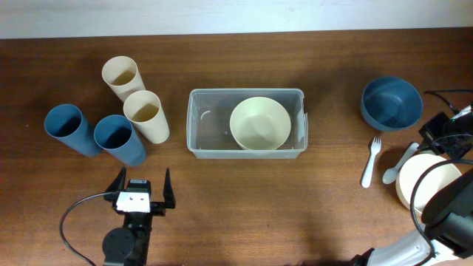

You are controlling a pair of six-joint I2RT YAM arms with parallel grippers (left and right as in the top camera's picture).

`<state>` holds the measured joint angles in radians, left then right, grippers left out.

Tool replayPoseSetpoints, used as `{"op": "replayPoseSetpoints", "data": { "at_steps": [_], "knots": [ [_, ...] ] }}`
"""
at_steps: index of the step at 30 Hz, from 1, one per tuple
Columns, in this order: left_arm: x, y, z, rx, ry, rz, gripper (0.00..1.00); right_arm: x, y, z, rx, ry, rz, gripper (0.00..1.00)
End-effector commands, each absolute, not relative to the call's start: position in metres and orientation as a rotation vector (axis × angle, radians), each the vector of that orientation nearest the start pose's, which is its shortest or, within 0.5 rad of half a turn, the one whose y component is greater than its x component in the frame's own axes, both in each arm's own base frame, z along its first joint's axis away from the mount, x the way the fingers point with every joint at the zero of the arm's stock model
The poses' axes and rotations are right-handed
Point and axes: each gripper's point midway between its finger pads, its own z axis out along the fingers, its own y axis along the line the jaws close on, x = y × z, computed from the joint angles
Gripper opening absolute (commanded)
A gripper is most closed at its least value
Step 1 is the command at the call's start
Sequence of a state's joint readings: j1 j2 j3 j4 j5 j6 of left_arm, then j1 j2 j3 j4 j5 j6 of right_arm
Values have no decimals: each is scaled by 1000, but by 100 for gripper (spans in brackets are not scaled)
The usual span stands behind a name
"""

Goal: Pack container

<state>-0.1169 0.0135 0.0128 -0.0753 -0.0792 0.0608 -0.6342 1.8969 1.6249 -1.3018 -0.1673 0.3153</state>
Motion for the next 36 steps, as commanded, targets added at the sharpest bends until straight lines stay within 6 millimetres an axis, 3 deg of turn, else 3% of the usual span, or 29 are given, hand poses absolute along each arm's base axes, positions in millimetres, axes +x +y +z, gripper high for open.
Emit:
{"op": "replayPoseSetpoints", "data": {
  "at_steps": [1,8,12,18,25,31,36],
  "knots": [
    [245,-13,158,89,1641,38,100,294,-194,112,1450,2776,154,8],
    [245,-13,158,89,1641,38,99,271,-217,111,1597,2733,16,22],
    [245,-13,158,89,1641,38,100,259,-233,111,1651,2698,-21,44],
    [245,-13,158,89,1641,38,99,244,-260,110,1736,2613,-50,62],
    [245,-13,158,89,1641,38,100,222,-276,94,1776,2605,-102,63],
    [245,-13,158,89,1641,38,100,202,-275,69,1847,2604,-102,63],
    [245,-13,158,89,1641,38,100,199,-276,66,1882,2575,-73,63]
  ]
}}
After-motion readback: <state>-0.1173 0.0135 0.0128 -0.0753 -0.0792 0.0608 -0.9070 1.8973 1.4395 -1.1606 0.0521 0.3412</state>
